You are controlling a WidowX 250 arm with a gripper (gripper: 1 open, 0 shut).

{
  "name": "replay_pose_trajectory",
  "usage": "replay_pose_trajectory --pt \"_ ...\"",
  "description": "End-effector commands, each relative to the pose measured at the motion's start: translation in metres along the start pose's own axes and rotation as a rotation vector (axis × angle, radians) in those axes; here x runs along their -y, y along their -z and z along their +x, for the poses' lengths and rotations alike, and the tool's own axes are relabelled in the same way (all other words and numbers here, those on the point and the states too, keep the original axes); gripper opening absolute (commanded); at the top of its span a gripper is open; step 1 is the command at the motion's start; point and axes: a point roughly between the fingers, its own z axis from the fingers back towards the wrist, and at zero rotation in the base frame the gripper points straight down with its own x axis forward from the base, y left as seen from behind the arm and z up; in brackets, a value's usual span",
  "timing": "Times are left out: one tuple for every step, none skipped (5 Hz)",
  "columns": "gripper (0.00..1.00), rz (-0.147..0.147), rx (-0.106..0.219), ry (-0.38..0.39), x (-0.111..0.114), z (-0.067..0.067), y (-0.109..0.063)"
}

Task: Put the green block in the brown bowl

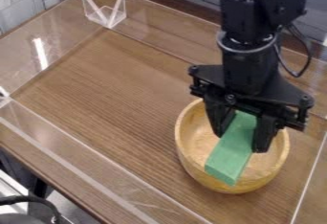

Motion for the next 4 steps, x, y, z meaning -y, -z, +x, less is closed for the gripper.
replay_pose_trajectory --pt "0.00 -0.018 0.037 -0.008 0.0003 0.0088 -0.0077" --pt "0.00 -0.020 0.039 -0.010 -0.0011 0.0115 -0.0073" --pt "0.00 -0.021 0.041 -0.013 -0.0024 0.0137 -0.0071" --pt "0.00 -0.023 0.043 -0.016 -0.0037 0.0157 -0.0068"
